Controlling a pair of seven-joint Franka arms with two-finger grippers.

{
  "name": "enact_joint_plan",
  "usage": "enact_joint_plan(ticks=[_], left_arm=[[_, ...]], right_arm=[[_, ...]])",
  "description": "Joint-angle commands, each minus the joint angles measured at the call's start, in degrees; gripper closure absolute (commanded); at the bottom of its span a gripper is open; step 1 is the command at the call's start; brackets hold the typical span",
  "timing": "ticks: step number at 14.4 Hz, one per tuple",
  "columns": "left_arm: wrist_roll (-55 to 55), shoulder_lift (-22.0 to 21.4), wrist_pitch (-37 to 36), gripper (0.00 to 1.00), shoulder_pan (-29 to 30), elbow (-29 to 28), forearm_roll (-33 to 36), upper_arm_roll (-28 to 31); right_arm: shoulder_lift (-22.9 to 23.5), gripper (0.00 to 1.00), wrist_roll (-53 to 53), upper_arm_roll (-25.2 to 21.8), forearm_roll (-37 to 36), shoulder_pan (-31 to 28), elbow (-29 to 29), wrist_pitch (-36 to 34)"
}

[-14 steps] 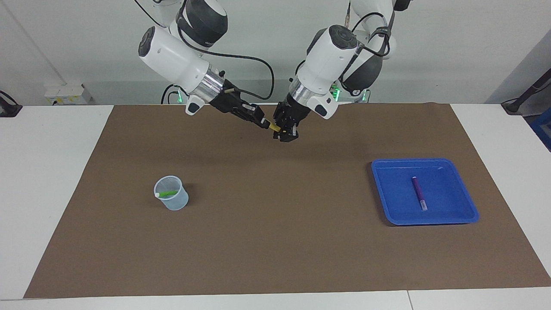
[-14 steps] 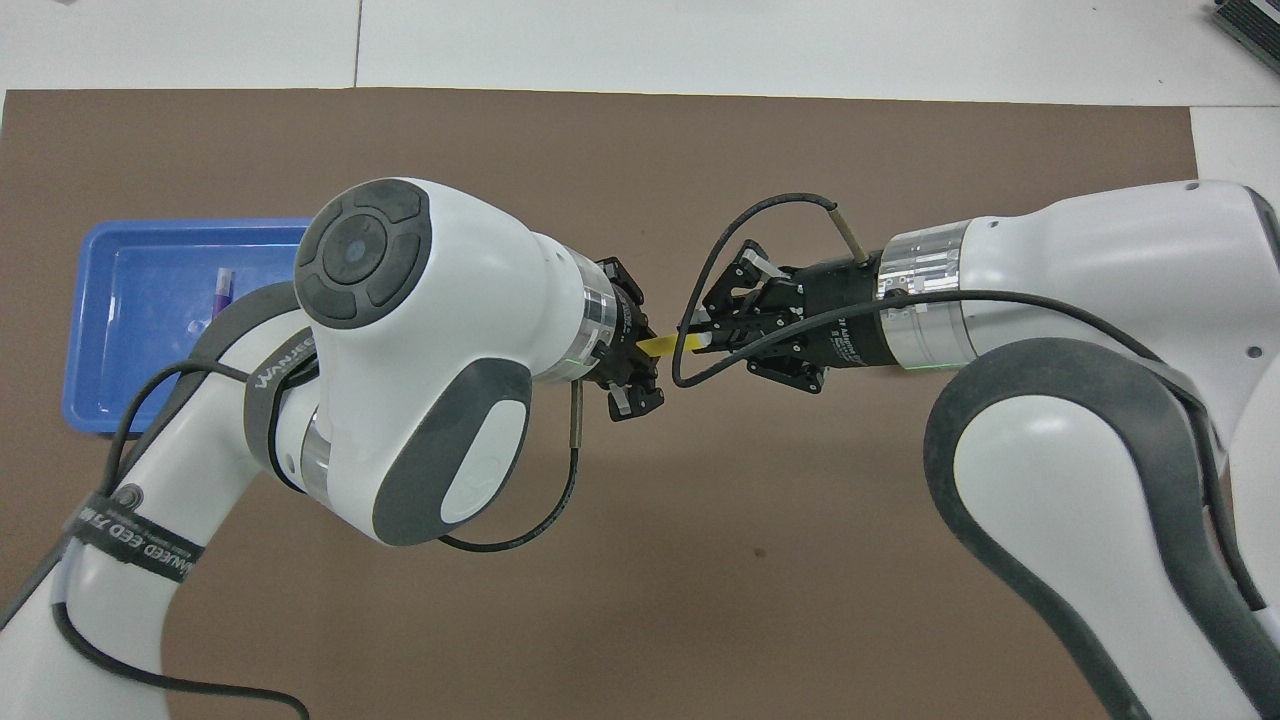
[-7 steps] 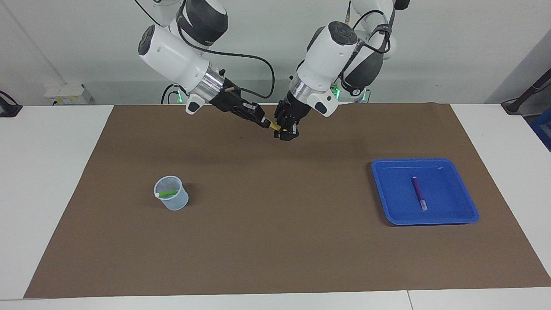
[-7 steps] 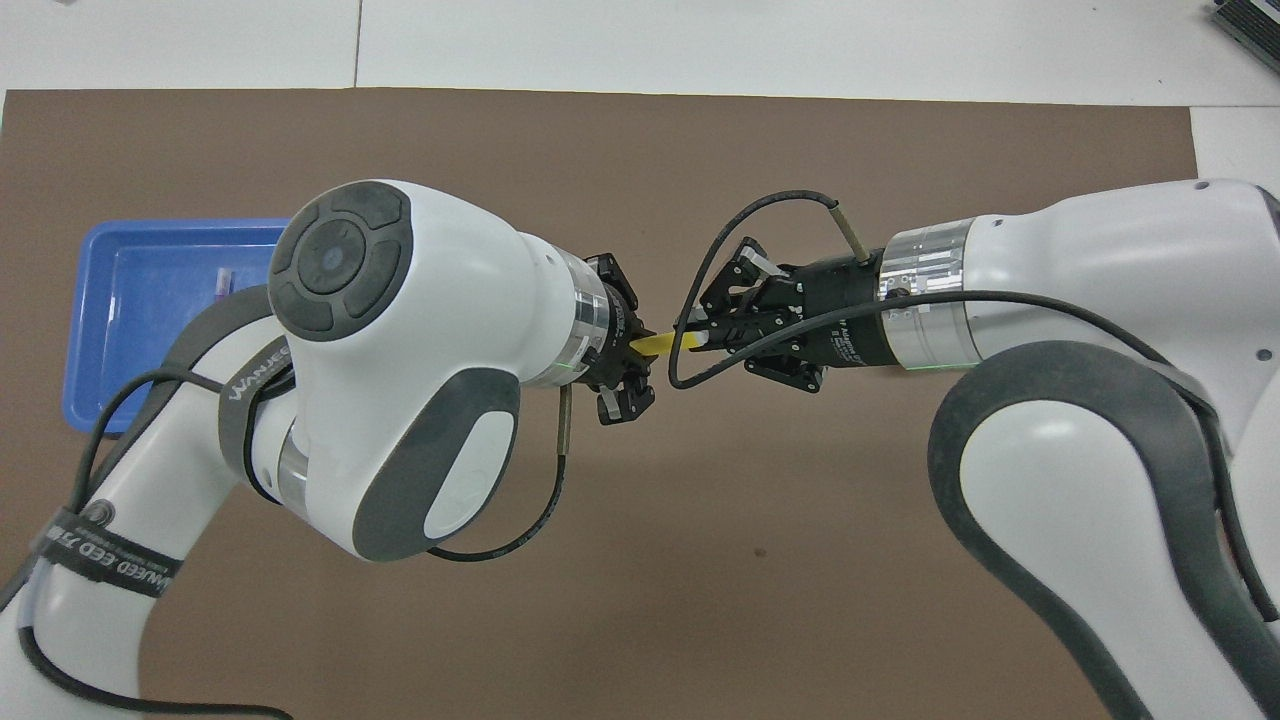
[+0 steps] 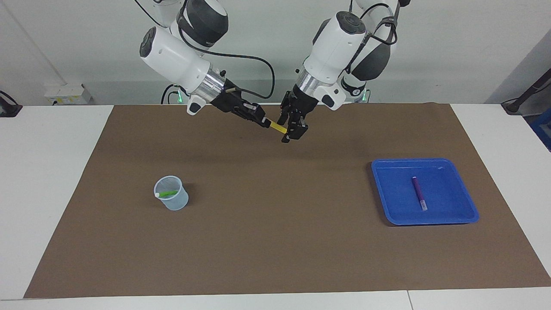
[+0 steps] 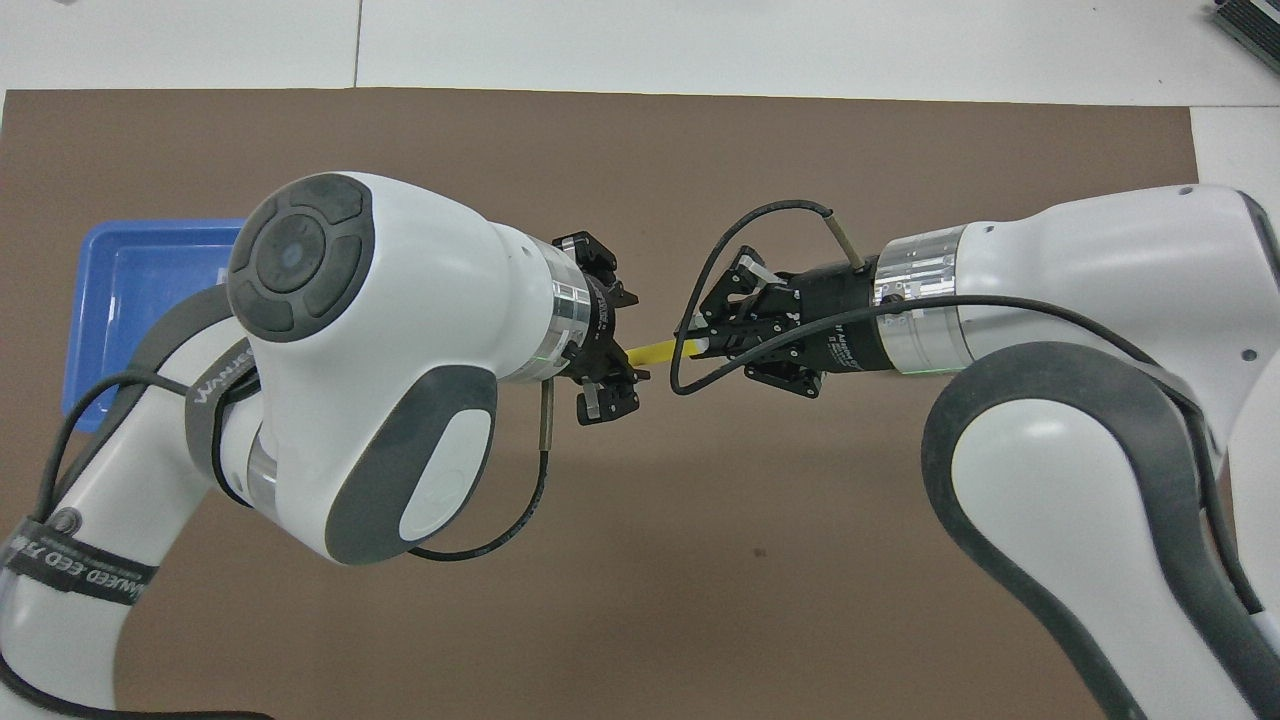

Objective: Right arm passes pens to left for tray arrangement

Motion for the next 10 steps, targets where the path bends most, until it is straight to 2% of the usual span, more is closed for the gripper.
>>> enact_joint_plan(ticks=[1, 2, 4, 10], left_arm=[[0.39, -0.88, -0.9, 0.51, 0.27, -0.38, 0.81, 0.11], [0.22, -0.88, -0.89, 0.64, 0.27, -0.38, 0.81, 0.11], [0.39, -0.88, -0.89, 0.99, 0.27, -0.47, 0.81, 0.11], [0.65, -0.88, -0.89, 1.0, 0.36, -0.47, 0.81, 0.11]], right_arm=[[-0.91, 0.98, -1.5, 0.01, 0.43, -0.15, -1.12, -0.26], [-0.91, 0.98, -1.5, 0.01, 0.43, -0.15, -1.12, -0.26], [-0.91, 0.98, -1.5, 0.01, 0.43, -0.15, -1.12, -0.26], [-0.91, 0.98, -1.5, 0.01, 0.43, -0.15, -1.12, -0.26]])
